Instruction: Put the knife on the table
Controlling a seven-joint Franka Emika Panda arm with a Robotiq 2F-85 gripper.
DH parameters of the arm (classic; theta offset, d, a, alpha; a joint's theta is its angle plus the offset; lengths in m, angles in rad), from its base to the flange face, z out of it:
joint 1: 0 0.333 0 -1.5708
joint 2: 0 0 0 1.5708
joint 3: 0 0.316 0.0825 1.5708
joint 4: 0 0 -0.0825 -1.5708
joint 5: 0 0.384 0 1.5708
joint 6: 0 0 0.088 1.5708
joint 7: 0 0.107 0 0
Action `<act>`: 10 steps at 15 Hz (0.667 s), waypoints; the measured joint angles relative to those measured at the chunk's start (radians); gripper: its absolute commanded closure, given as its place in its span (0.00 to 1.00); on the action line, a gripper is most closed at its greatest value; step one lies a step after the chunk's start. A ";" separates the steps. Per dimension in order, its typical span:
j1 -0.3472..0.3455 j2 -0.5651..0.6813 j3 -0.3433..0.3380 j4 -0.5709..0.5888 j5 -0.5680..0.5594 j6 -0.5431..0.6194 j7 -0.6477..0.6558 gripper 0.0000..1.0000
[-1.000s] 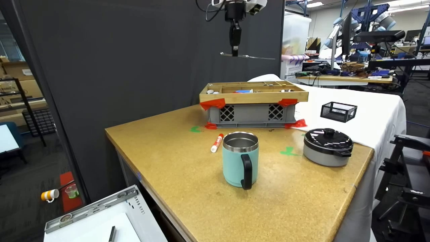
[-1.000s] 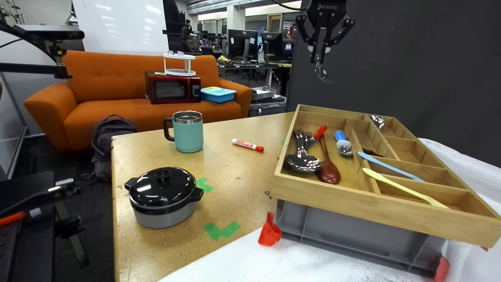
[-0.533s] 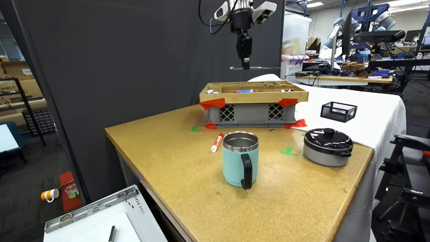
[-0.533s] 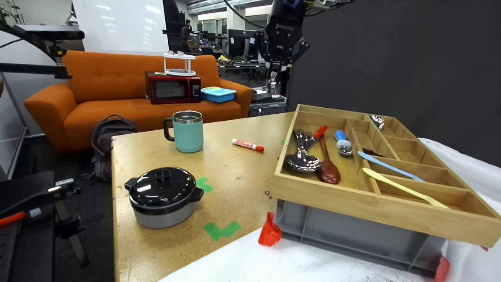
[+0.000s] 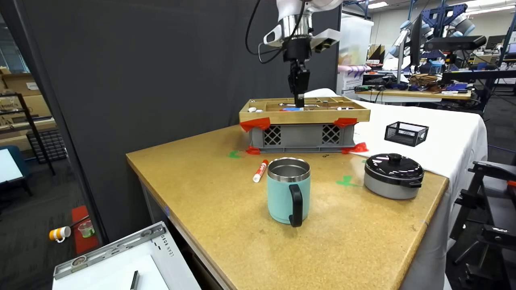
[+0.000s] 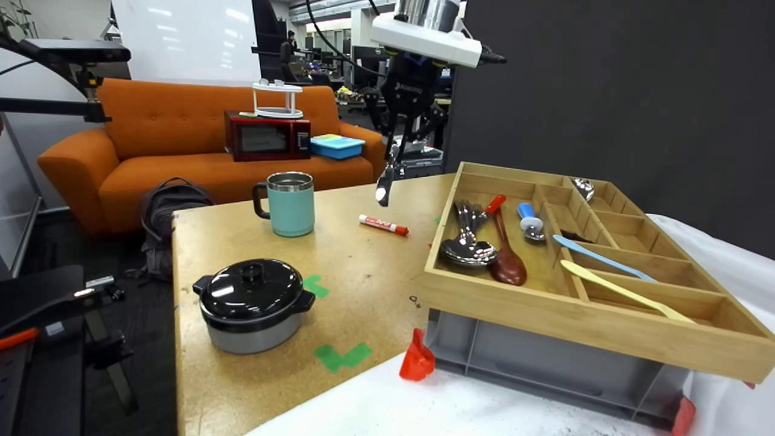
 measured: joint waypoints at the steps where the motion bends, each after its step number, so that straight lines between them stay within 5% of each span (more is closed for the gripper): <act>1: -0.004 0.001 0.000 -0.028 0.015 0.038 -0.014 0.96; 10: -0.069 0.087 0.011 -0.190 0.106 0.338 -0.167 0.96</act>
